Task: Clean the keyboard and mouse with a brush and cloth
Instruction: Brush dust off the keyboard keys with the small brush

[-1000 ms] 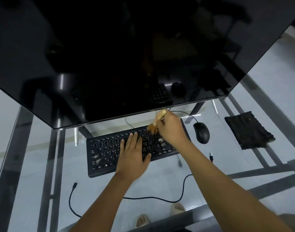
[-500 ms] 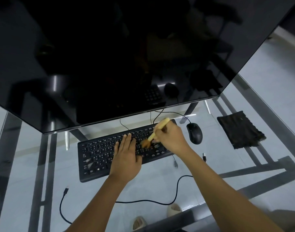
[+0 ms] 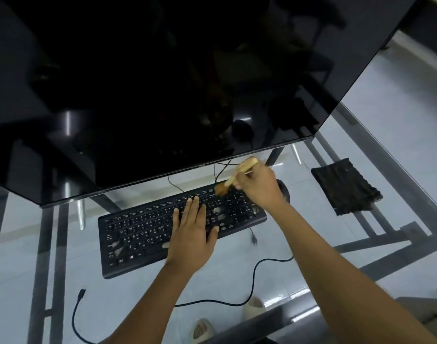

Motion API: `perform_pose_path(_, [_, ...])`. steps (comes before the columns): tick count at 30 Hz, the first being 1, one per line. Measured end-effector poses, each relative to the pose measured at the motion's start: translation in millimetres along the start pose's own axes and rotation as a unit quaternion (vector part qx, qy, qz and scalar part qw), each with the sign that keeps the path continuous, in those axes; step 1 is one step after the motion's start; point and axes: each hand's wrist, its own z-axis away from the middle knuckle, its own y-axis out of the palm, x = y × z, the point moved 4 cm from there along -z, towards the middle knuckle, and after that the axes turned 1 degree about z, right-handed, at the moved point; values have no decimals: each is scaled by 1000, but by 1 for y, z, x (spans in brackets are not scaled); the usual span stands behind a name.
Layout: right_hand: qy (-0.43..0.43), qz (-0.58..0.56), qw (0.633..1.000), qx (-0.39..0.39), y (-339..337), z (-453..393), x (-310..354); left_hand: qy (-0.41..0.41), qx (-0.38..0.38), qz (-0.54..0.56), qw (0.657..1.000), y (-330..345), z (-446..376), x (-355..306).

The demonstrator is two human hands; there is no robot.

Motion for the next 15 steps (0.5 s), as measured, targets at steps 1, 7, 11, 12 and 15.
perform_pose_path(1, [-1, 20, 999, 36, 2, 0, -2, 0, 3, -1, 1000, 2, -1, -1])
perform_pose_path(7, [-10, 34, 999, 24, -10, 1, -12, -2, -3, 5, 1000, 4, -4, -3])
perform_pose_path(11, [-13, 26, 999, -36, -19, 5, -16, 3, -4, 4, 1000, 5, -3, -4])
perform_pose_path(12, [-15, 3, 1000, -26, -20, 6, -16, 1, -5, 6, 1000, 4, -3, -4])
perform_pose_path(15, [-9, 31, 998, 45, -14, 8, -18, -3, -5, 5, 1000, 4, -5, -5])
